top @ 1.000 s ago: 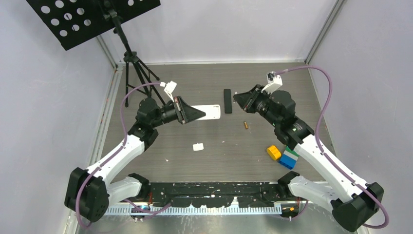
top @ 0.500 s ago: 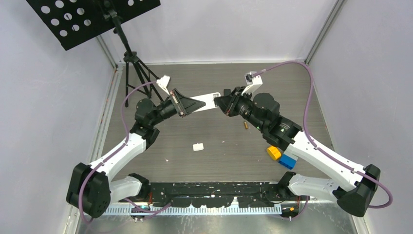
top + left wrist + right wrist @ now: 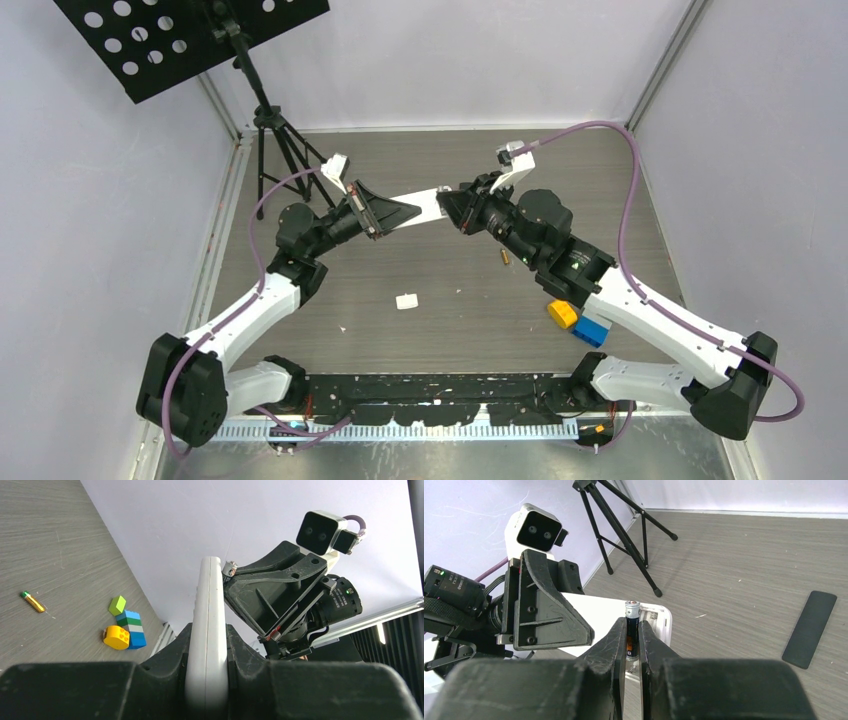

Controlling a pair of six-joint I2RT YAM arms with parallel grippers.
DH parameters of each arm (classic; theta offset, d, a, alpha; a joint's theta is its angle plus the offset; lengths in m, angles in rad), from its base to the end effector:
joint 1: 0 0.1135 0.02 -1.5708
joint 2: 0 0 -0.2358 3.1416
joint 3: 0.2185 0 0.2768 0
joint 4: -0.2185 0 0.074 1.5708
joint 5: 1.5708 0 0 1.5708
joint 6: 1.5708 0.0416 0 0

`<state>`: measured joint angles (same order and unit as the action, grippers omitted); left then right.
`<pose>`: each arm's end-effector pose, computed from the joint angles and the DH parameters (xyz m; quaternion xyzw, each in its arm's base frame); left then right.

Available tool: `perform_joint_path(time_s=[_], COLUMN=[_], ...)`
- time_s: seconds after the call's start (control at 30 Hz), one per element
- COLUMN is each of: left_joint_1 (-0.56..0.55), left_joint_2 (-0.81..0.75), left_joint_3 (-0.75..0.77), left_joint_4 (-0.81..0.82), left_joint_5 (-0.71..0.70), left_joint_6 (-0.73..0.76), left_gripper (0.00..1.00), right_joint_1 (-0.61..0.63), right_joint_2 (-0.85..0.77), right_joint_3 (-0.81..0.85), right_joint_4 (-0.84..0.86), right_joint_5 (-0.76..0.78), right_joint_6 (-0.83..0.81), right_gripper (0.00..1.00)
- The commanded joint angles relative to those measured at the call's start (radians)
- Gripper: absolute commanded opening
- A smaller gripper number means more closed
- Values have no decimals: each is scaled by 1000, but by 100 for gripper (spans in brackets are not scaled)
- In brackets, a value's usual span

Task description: Load the batteries into the remote control

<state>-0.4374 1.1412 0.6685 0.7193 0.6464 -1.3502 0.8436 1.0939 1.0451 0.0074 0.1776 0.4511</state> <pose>0.2554 -0.1471 0.2844 -0.0321 0.6337 -0.7053 0.3163 0.2045 0.2188 0.3650 -0.0799 0.7169 0.3648 0.5887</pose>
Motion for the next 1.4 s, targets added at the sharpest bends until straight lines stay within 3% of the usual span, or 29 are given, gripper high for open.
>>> perform_joint_path(time_s=[0.0,0.27,0.47,0.7,0.83,1.03,1.37], left_joint_1=[-6,-6,-6,-6,-6,-6,-6], left_joint_2=[-6,4,22,60,58,57,55], left_joint_3=[19,10,8,-13,-17,-20,-14], left_joint_4=[123,160,225,327,328,310,298], left_joint_5=[24,3,-24,-45,-47,-47,-67], left_joint_6=[-27,-56,-123,-201,-204,-262,-380], left_gripper=[0,0,0,0,0,0,0], right_joint_1=[10,12,20,26,26,27,31], right_joint_2=[7,12,0,-7,-10,2,58], right_joint_3=[-13,-23,-59,-57,-55,-41,-35], right_joint_4=[89,83,71,48,48,67,159], right_joint_5=[25,-2,-32,2,41,117,133], right_joint_6=[-54,-71,-103,-113,-111,-109,-136], right_gripper=[9,10,23,29,28,16,15])
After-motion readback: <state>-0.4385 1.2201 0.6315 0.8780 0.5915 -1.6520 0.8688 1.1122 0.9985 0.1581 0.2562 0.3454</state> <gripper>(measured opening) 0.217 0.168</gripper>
